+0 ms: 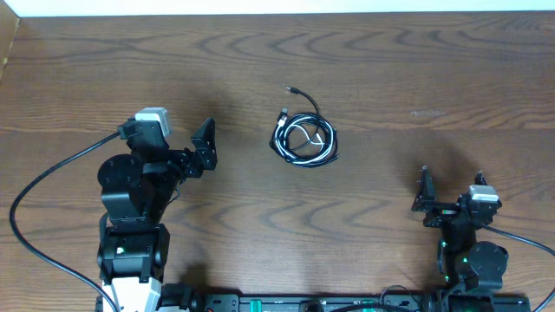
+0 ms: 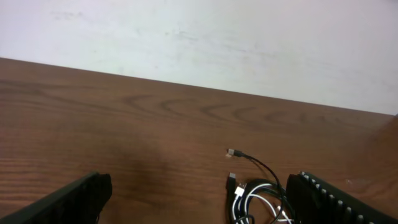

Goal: Untangle cables

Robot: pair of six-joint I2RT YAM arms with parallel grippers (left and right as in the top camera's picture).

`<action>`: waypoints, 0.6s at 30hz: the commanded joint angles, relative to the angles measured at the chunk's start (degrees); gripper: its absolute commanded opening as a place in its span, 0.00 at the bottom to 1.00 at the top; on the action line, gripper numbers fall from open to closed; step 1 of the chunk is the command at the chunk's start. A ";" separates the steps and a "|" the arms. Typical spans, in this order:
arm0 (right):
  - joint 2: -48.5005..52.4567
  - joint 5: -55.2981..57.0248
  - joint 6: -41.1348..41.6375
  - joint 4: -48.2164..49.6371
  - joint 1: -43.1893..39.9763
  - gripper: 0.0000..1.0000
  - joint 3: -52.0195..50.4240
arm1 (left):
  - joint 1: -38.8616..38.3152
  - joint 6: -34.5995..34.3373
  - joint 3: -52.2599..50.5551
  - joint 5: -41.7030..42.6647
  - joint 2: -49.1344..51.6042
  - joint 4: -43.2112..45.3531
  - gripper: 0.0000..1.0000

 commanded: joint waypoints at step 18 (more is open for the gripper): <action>-0.22 -0.24 0.28 -0.24 -0.17 0.99 -0.13 | -0.22 0.33 1.49 0.48 0.07 0.87 0.95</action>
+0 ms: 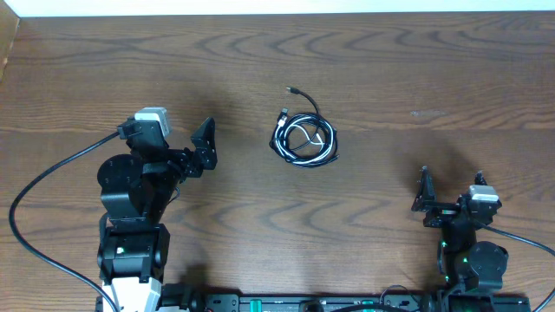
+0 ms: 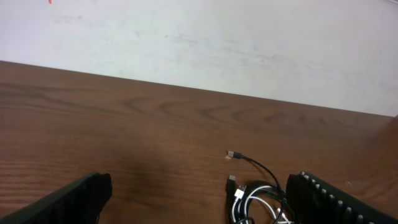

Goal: Untangle cables

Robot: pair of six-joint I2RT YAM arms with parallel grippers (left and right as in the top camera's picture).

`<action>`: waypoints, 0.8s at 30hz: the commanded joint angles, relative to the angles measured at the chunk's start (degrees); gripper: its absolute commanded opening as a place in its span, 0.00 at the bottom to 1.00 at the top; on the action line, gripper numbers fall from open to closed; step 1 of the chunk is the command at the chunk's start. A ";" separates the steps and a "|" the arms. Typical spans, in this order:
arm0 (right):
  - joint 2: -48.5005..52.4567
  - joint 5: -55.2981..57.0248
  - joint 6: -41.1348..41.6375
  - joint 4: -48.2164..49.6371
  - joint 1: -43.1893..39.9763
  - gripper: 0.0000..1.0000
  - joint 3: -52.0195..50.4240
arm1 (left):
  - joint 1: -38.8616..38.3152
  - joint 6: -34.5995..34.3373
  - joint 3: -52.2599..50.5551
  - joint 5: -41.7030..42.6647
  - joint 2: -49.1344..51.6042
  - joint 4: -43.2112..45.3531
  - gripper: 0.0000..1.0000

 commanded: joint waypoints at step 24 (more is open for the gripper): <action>-0.22 -1.29 2.47 -0.24 -0.17 0.99 -0.13 | -0.22 -5.70 10.43 -1.05 4.37 -11.52 0.95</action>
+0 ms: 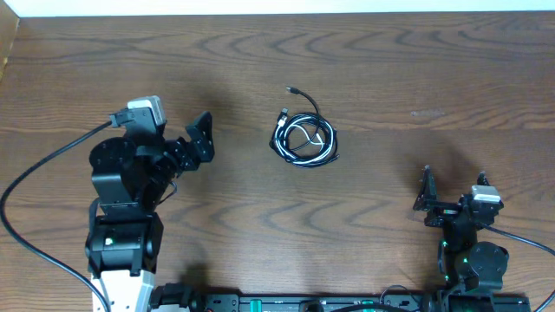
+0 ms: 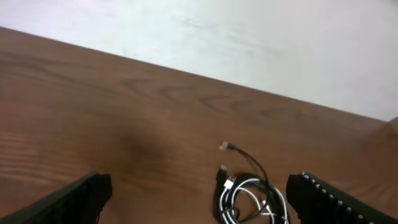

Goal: Untangle cables

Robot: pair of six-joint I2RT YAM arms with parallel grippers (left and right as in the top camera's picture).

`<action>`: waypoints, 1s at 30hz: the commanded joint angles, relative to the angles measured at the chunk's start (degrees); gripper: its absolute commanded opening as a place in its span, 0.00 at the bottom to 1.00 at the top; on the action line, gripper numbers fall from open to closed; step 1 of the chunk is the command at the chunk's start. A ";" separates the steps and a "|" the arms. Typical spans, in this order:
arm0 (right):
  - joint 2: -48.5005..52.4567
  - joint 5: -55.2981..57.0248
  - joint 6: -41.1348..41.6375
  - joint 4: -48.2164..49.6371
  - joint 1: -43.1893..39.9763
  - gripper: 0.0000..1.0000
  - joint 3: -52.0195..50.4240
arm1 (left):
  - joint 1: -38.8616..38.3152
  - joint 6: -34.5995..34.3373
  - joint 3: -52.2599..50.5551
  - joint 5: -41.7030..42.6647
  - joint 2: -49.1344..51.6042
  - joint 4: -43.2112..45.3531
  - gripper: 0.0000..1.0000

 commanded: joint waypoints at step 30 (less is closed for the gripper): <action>46.42 -19.34 2.60 -12.46 -0.20 0.99 41.22 | -11.26 2.97 24.09 -14.71 20.72 -20.22 0.96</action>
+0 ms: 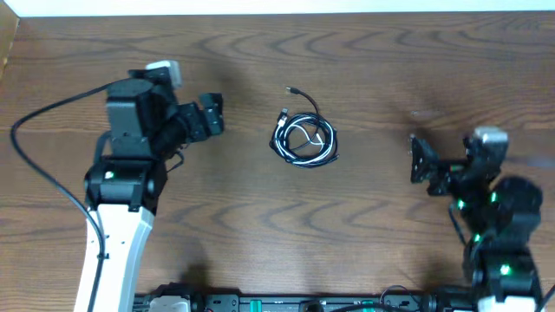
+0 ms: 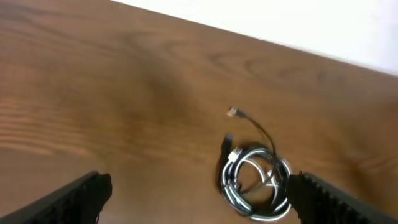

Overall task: Untangle cables
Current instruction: 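Reach both grippers forward to the cable bundle from either side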

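A coiled bundle of black and white cables (image 1: 303, 139) lies on the wooden table (image 1: 381, 61), one black lead ending in a small plug (image 1: 290, 89) behind it. In the left wrist view the same bundle (image 2: 255, 179) sits ahead and to the right. My left gripper (image 1: 210, 117) hangs open, left of the bundle and apart from it; in its own view the left gripper (image 2: 199, 196) is empty between its fingers (image 2: 74, 196). My right gripper (image 1: 422, 160) hangs to the right of the bundle, open and holding nothing.
A white wall band (image 1: 277, 7) runs along the table's far edge. The left arm's black supply cable (image 1: 35, 121) loops over the table's left side. A rail (image 1: 303, 303) lies along the near edge.
My left gripper has moved farther from the near edge and a little right, toward the bundle, and now looks down on it. My right arm has risen and moved back toward the bundle. The cables lie unmoved.
Both arms stood near the front edge, the left gripper open and aimed at the far wall, the cables lying coiled mid-table. The left arm then shifted slightly back. Now both grippers are nearer the bundle, which has not been touched.
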Robot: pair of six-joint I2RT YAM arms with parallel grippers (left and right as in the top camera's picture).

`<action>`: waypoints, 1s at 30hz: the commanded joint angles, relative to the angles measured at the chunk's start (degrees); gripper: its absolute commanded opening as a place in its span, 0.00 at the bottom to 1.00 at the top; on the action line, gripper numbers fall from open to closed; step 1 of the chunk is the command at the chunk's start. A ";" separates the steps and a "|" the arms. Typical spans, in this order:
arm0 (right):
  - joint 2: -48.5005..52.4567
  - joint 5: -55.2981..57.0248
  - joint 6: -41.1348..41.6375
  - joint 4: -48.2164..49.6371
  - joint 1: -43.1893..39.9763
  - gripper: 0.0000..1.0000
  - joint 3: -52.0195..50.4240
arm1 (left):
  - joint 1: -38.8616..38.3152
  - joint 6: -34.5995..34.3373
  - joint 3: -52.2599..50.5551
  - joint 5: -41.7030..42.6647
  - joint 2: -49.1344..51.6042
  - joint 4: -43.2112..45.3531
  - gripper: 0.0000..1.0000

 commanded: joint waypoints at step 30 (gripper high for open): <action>40.72 -18.80 -4.50 -14.51 1.07 0.83 29.55 | -21.09 -6.23 15.45 -3.63 35.63 -6.73 0.85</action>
